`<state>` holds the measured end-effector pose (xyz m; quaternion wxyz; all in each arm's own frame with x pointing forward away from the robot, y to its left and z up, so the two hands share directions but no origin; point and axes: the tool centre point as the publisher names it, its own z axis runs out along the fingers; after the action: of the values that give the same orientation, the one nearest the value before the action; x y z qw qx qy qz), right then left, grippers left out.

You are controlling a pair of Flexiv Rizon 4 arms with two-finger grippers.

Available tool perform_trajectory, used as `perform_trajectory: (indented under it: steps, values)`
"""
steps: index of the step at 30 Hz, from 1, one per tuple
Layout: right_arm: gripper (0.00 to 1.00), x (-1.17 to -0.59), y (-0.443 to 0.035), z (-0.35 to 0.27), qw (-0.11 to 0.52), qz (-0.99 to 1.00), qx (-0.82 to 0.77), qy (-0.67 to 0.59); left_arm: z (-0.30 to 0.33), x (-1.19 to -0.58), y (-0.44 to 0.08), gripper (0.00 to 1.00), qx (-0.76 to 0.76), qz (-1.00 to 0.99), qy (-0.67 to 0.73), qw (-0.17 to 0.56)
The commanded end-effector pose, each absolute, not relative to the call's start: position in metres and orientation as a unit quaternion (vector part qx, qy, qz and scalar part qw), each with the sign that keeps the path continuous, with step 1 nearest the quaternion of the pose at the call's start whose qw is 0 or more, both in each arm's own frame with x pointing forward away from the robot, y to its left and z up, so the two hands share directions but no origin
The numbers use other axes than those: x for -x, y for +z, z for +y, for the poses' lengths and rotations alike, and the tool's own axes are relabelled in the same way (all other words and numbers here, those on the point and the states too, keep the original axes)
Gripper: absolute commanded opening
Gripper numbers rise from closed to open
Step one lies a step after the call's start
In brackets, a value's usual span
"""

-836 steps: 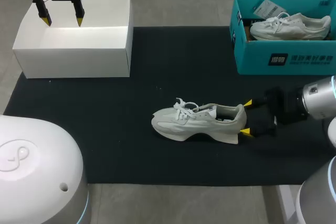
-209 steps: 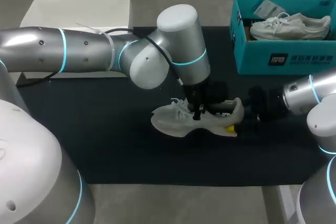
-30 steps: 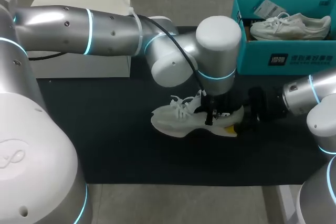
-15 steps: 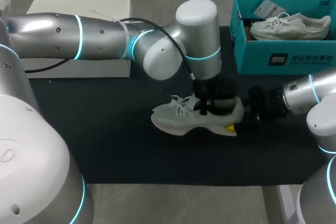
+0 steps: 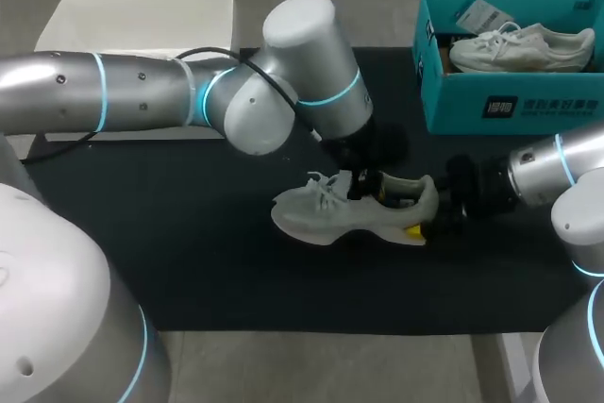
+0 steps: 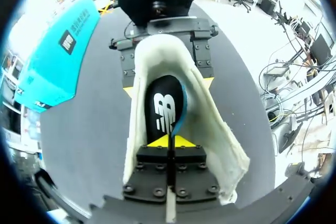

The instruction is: Take the shoe out of the shoebox, open the shoe tongue, remove and reinsert the insole, then place the shoe into the shoebox

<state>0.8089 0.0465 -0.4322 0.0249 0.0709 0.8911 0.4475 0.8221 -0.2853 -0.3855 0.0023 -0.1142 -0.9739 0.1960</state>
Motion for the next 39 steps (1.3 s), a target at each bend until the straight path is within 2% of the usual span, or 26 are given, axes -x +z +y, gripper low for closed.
perform_trajectory:
  steps: [1,12,28,32,39]
  values:
    - [0.00,-0.805,-0.439,0.052,0.025,0.892,-0.071,0.447,-0.272,-0.819,-0.367,0.00,0.112,-0.971,0.211,-0.006]
    - [0.00,-0.805,-0.439,0.052,0.025,0.892,-0.071,0.447,-0.261,-0.825,-0.354,0.00,0.094,-0.964,0.248,-0.001]
    - [0.00,-0.805,-0.439,0.052,0.025,0.892,-0.071,0.447,-0.264,-0.816,-0.316,0.00,0.123,-0.909,0.391,0.078]
    - [0.00,-0.805,-0.439,0.052,0.025,0.892,-0.071,0.447,-0.268,-0.809,-0.300,0.00,0.131,-0.890,0.427,0.097]
    - [0.00,-0.805,-0.439,0.052,0.025,0.892,-0.071,0.447,-0.283,-0.794,-0.264,0.00,0.155,-0.874,0.452,0.088]
